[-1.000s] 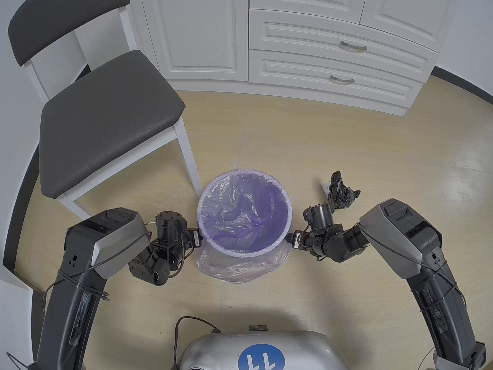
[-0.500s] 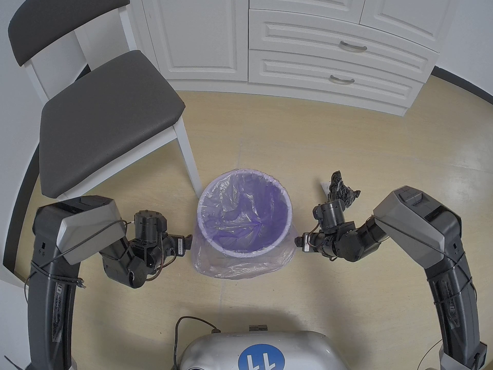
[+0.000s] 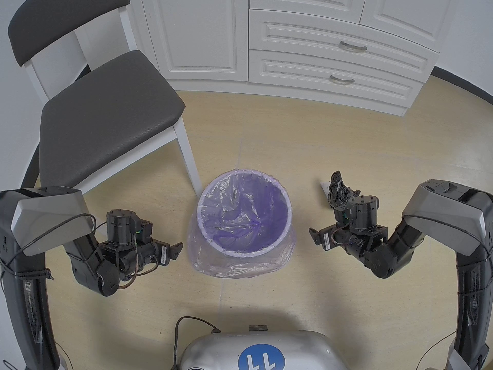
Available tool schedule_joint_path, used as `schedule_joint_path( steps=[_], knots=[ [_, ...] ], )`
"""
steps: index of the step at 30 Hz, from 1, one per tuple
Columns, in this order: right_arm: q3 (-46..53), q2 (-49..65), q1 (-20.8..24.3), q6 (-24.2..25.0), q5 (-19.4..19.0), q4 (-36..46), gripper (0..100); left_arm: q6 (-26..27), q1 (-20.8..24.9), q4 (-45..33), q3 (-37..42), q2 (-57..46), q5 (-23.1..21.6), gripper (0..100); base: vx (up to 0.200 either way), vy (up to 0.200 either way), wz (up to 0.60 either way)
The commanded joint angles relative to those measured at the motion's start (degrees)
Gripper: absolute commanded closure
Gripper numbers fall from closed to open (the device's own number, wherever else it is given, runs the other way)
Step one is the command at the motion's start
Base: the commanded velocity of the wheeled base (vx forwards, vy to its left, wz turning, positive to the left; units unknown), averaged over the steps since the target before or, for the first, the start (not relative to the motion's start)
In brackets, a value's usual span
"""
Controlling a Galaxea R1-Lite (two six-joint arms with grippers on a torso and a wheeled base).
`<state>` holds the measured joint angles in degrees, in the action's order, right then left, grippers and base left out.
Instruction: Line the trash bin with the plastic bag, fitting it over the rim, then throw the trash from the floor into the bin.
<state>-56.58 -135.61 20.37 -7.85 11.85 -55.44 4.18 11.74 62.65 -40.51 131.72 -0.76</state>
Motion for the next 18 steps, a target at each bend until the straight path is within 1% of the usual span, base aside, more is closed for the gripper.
schedule_joint_path(
  steps=[1,5,9,10,13,14,16,17,18],
  knots=[
    [6.39,3.16,-0.68,-4.63,-0.25,-4.41,0,2.85,-1.28,0.55,5.88,-7.35,-3.29,0,0.0,0.0,0.0],
    [8.15,4.91,-0.6,-5.07,-0.25,-4.5,0,4.78,-1.19,1.51,8.43,-9.9,-3.9,0,0.0,0.0,0.0],
    [10.61,7.38,-0.6,-6.91,-0.34,-4.94,0,5.75,-0.93,3.71,10.36,-11.13,-3.9,0,0.0,0.0,0.0],
    [11.58,8.08,-0.6,-7.44,-0.51,-6.26,0,6.01,-0.84,4.41,10.89,-11.4,-3.99,0,0.0,0.0,0.0],
    [14.74,8.52,-0.68,-10.61,-2.36,-13.73,0,6.37,-0.4,6.61,12.3,-11.92,-4.69,0,0.0,0.0,0.0],
    [16.15,8.43,-1.12,-12.36,-2.88,-17.51,0,6.37,-0.31,7.67,13.09,-12.01,-6.28,0,0.0,0.0,0.0],
    [16.85,8.34,-1.56,-13.51,-3.06,-19.53,0,6.45,-0.31,8.54,13.44,-12.01,-7.42,0,0.0,0.0,0.0],
    [18.26,8.52,-2.09,-15.53,-3.85,-21.9,0,6.45,-0.4,10.3,14.14,-11.75,-8.91,0,0.0,0.0,0.0],
    [18.78,8.52,-2.27,-16.32,-4.29,-22.69,0,6.45,-0.4,11.27,14.49,-11.66,-9.35,0,0.0,0.0,0.0]
  ],
)
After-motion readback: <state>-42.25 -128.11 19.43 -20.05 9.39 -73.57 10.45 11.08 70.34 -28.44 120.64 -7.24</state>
